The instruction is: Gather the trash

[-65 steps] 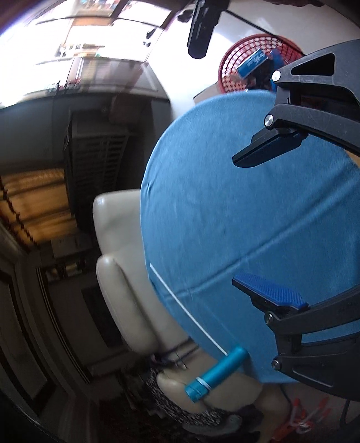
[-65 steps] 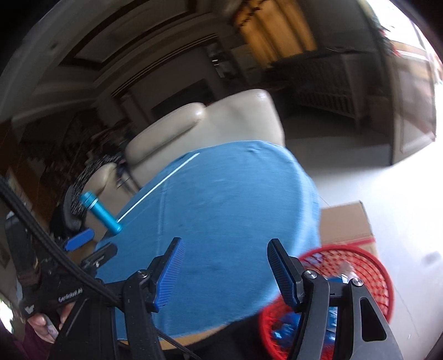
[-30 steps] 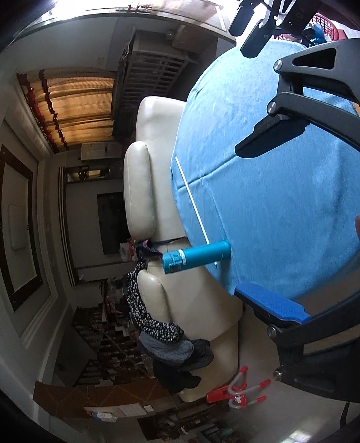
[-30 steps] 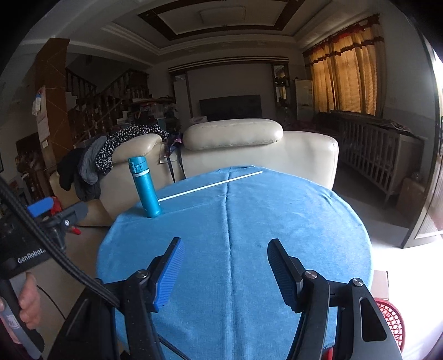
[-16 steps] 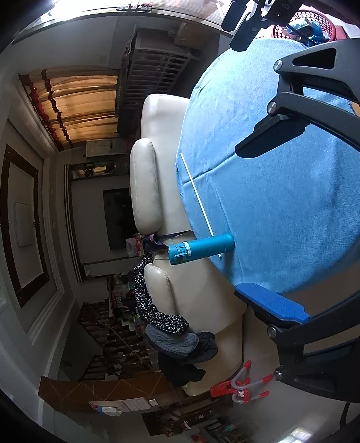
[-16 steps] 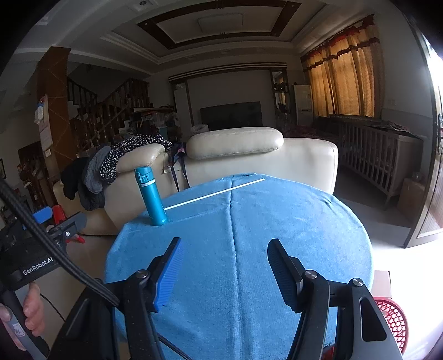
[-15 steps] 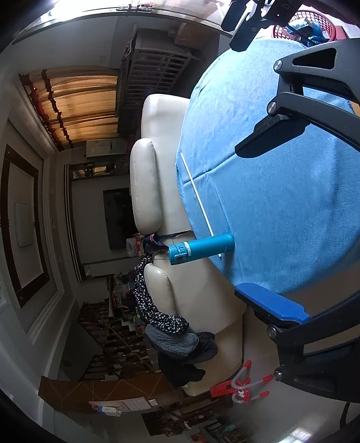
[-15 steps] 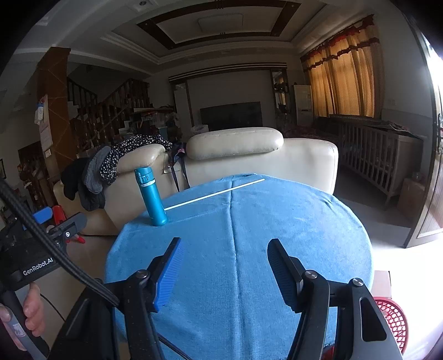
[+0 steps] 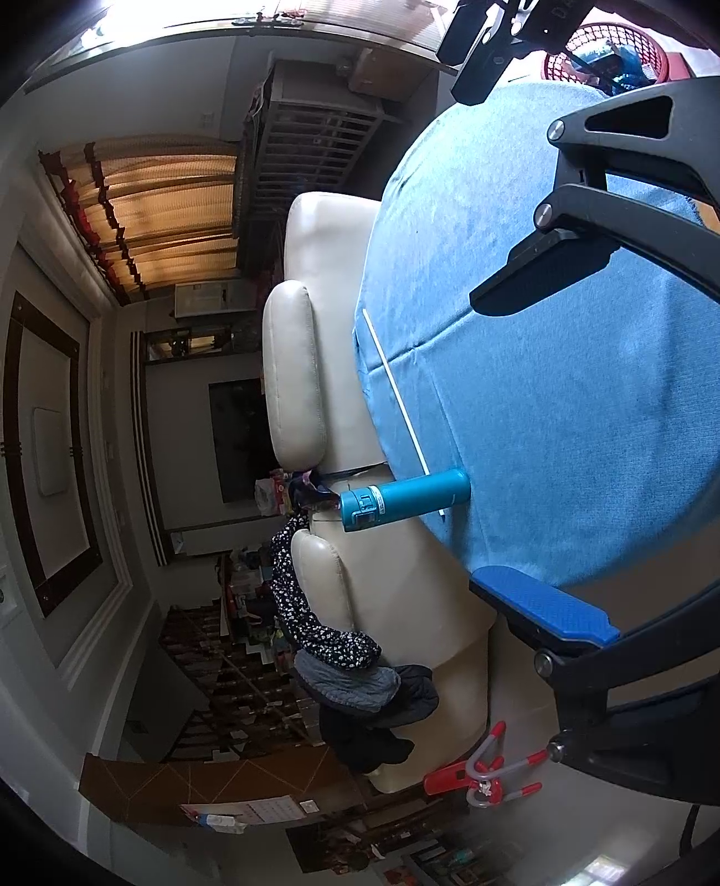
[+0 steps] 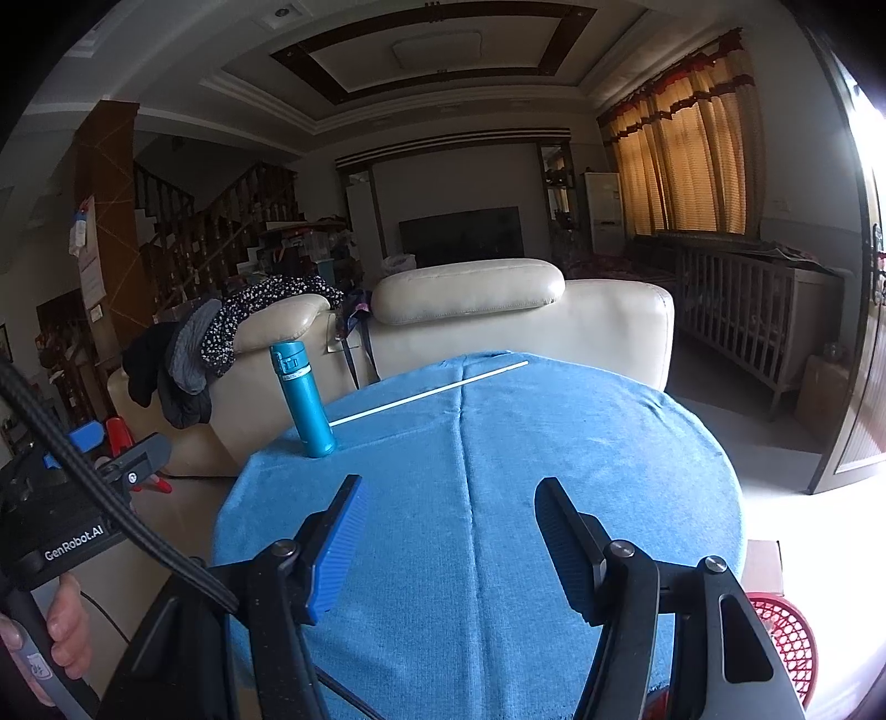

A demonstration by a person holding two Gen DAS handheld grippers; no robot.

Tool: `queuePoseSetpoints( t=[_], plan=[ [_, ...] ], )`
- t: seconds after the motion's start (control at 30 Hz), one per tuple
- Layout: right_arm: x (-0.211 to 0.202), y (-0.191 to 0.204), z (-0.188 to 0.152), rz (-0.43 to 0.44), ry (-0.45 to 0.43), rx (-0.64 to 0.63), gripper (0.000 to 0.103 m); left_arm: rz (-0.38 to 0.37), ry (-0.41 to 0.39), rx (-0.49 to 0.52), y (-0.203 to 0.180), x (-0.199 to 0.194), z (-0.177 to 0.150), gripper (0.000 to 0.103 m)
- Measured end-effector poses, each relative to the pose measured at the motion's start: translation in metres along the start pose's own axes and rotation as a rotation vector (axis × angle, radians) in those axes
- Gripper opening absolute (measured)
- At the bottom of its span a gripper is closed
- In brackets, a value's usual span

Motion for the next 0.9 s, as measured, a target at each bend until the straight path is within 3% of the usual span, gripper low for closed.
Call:
queuePoseSetpoints(
  t=[0.9],
  plan=[
    [-0.0026,-0.0028,0.0013,-0.002,-0.007,0.001,0.066,-0.001,-0.006,-0.001,-0.0014,-0.0016,0.001,0.092]
  ],
)
Point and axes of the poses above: each gripper's, at about its wrist camera, not at the fingertips, and x roughly the way its jaws point, y to its left, z to its top, the point moved 10 cm from there along x, roughly the way its jaws point, and after that the axes turned 15 degrees about z, right-handed, at the moved point
